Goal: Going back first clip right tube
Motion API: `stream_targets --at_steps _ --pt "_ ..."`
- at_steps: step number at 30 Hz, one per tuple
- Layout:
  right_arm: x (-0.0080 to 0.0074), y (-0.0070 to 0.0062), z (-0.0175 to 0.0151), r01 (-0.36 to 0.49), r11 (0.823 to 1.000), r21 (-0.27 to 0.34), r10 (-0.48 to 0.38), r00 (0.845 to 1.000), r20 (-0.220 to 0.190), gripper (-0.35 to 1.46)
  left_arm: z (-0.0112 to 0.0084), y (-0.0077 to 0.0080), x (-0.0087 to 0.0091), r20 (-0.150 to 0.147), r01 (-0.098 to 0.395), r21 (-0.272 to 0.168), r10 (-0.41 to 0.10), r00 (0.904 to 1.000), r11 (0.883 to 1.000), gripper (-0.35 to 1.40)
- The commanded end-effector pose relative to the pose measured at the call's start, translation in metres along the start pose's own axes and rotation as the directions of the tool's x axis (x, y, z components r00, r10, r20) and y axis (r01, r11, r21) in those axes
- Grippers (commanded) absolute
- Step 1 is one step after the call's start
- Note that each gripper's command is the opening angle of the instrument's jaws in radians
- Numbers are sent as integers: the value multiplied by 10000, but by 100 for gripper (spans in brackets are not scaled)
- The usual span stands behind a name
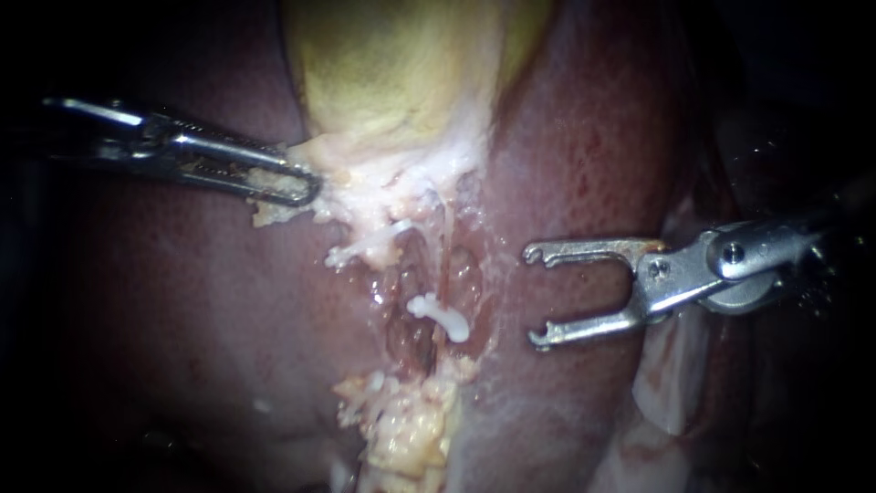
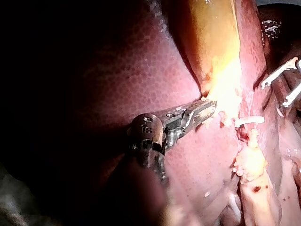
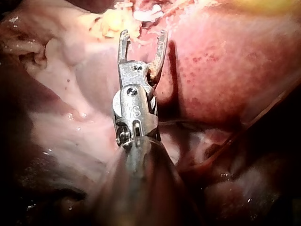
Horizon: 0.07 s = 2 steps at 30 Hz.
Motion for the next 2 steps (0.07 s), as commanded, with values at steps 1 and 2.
stream_targets --at_steps 1,2 --pt "-1 0 2 -2 10000 -12 2 10000 7 50 -2 1 0 4 1 -9 -1 10000 10000 -35" --pt "-2 -1 4 5 10000 -24 -5 10000 10 50 -4 1 0 11 3 -23 -3 10000 10000 -35"
